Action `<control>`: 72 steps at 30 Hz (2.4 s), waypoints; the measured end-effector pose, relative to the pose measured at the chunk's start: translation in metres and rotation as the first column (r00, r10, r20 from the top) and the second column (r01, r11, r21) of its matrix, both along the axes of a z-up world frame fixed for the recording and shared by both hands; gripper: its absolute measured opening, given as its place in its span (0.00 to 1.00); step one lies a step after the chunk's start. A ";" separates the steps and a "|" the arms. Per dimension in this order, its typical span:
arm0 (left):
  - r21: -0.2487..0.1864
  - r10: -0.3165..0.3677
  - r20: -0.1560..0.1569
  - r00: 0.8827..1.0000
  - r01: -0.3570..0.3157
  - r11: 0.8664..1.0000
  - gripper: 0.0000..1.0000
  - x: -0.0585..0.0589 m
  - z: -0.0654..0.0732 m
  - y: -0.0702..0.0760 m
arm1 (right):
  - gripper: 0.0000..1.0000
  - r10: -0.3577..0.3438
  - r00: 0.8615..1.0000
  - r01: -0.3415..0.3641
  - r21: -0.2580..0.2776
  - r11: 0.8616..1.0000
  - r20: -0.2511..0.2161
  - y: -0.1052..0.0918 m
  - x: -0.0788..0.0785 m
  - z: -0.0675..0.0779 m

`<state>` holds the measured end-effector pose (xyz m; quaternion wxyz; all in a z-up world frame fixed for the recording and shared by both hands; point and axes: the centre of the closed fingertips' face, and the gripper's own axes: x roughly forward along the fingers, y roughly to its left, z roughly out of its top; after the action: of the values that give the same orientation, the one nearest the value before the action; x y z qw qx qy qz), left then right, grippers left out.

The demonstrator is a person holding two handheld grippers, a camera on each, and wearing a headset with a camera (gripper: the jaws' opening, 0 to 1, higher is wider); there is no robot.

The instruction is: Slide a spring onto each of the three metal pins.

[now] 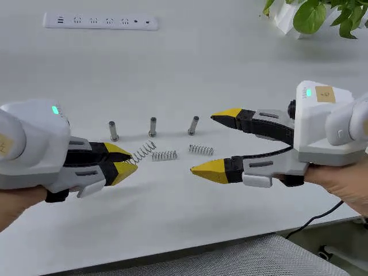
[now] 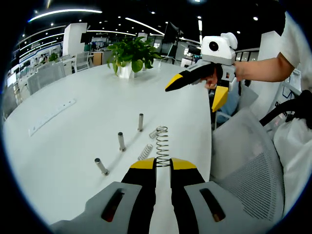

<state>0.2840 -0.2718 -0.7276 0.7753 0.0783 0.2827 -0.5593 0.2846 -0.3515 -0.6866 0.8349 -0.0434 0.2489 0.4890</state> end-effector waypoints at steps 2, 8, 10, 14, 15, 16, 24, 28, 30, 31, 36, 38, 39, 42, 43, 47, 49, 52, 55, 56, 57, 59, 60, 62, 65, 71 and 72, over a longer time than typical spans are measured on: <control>-0.024 0.004 0.006 1.000 -0.004 1.000 0.07 0.000 0.006 -0.002 | 0.59 -0.012 1.000 0.012 0.035 0.999 -0.011 0.005 0.001 0.006; -0.095 0.015 0.019 1.000 -0.013 0.995 0.07 0.000 0.021 -0.007 | 0.54 -0.032 0.999 0.037 0.125 0.992 -0.043 0.017 0.000 0.019; -0.116 0.013 0.022 1.000 -0.011 0.993 0.07 0.000 0.027 -0.009 | 0.53 -0.044 0.997 0.053 0.163 0.985 -0.064 0.022 0.001 0.023; -0.156 0.014 0.029 0.999 -0.010 0.988 0.07 0.000 0.037 -0.012 | 0.47 -0.068 0.993 0.090 0.243 0.966 -0.098 0.028 0.004 0.032; -0.167 0.017 0.030 0.999 -0.012 0.986 0.07 0.000 0.039 -0.012 | 0.46 -0.072 0.992 0.097 0.253 0.963 -0.104 0.029 0.005 0.033; -0.181 0.022 0.030 0.999 -0.016 0.983 0.07 0.001 0.042 -0.013 | 0.45 -0.075 0.991 0.103 0.266 0.958 -0.111 0.031 0.005 0.034; -0.268 0.032 0.028 0.999 -0.023 0.963 0.07 0.000 0.061 -0.017 | 0.37 -0.087 0.983 0.141 0.356 0.924 -0.162 0.039 0.006 0.043; -0.295 0.036 0.020 0.999 -0.029 0.955 0.07 0.000 0.066 -0.019 | 0.33 -0.091 0.980 0.154 0.382 0.911 -0.177 0.041 0.007 0.046; -0.303 0.038 0.019 0.999 -0.030 0.952 0.07 0.000 0.068 -0.019 | 0.32 -0.087 0.979 0.154 0.391 0.907 -0.183 0.044 0.006 0.047; -0.311 0.036 0.017 0.999 -0.029 0.950 0.07 0.000 0.069 -0.020 | 0.31 -0.087 0.979 0.156 0.397 0.904 -0.185 0.045 0.007 0.048; -0.317 0.031 0.016 0.999 -0.024 0.948 0.07 -0.002 0.072 -0.021 | 0.28 -0.085 0.978 0.160 0.424 0.891 -0.190 0.050 0.009 0.052; -0.321 0.030 0.014 0.999 -0.023 0.947 0.07 -0.002 0.073 -0.021 | 0.26 -0.082 0.978 0.159 0.430 0.889 -0.193 0.050 0.009 0.053; -0.324 0.030 0.015 0.999 -0.024 0.946 0.07 -0.002 0.073 -0.021 | 0.25 -0.080 0.978 0.159 0.433 0.887 -0.194 0.051 0.009 0.054; -0.332 0.030 0.013 0.999 -0.024 0.943 0.07 -0.002 0.076 -0.022 | 0.24 -0.081 0.976 0.165 0.443 0.881 -0.201 0.051 0.010 0.055; -0.334 0.030 0.012 0.999 -0.024 0.942 0.07 -0.002 0.076 -0.022 | 0.23 -0.080 0.975 0.167 0.452 0.876 -0.205 0.049 0.011 0.056; -0.341 0.026 0.013 1.000 -0.020 0.940 0.07 -0.002 0.078 -0.023 | 0.18 -0.069 0.975 0.161 0.461 0.873 -0.210 0.049 0.011 0.056; -0.346 0.023 0.011 1.000 -0.018 0.938 0.07 -0.002 0.079 -0.024 | 0.17 -0.069 0.975 0.162 0.464 0.871 -0.213 0.050 0.011 0.057; -0.350 0.018 0.010 1.000 -0.013 0.937 0.07 -0.003 0.080 -0.026 | 0.16 -0.070 0.974 0.166 0.473 0.865 -0.215 0.051 0.011 0.059; -0.354 0.014 0.011 1.000 -0.009 0.935 0.07 -0.004 0.081 -0.027 | 0.13 -0.067 0.975 0.162 0.473 0.866 -0.213 0.051 0.011 0.060; -0.355 0.014 0.010 1.000 -0.009 0.935 0.07 -0.003 0.081 -0.027 | 0.11 -0.065 0.975 0.161 0.473 0.866 -0.214 0.052 0.011 0.060; -0.356 0.014 0.009 1.000 -0.010 0.934 0.07 -0.003 0.081 -0.027 | 0.09 -0.064 0.975 0.161 0.473 0.866 -0.215 0.052 0.010 0.060; -0.357 0.014 0.011 1.000 -0.010 0.934 0.07 -0.003 0.081 -0.027 | 0.07 -0.064 0.974 0.161 0.472 0.867 -0.216 0.052 0.010 0.060; -0.355 0.014 0.012 1.000 -0.009 0.935 0.07 -0.003 0.081 -0.027 | 0.06 -0.063 0.974 0.163 0.472 0.866 -0.219 0.052 0.010 0.060; -0.358 0.012 0.005 1.000 -0.010 0.934 0.07 -0.004 0.081 -0.027 | 0.06 -0.065 0.974 0.163 0.470 0.867 -0.218 0.052 0.010 0.060; -0.356 0.010 0.007 1.000 -0.007 0.934 0.07 -0.004 0.080 -0.027 | 0.06 -0.063 0.974 0.161 0.467 0.870 -0.218 0.053 0.009 0.061; -0.355 0.006 0.004 1.000 -0.005 0.935 0.07 -0.004 0.080 -0.028 | 0.05 -0.058 0.977 0.149 0.458 0.877 -0.206 0.054 0.008 0.062; -0.353 0.006 0.004 1.000 -0.004 0.936 0.07 -0.005 0.080 -0.028 | 0.05 -0.056 0.977 0.146 0.454 0.879 -0.204 0.055 0.007 0.062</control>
<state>0.2793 -0.2994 -0.6477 0.7788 -0.0615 0.1762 -0.5989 0.2917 -0.2967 -0.6243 0.8185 0.2169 0.2024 0.4919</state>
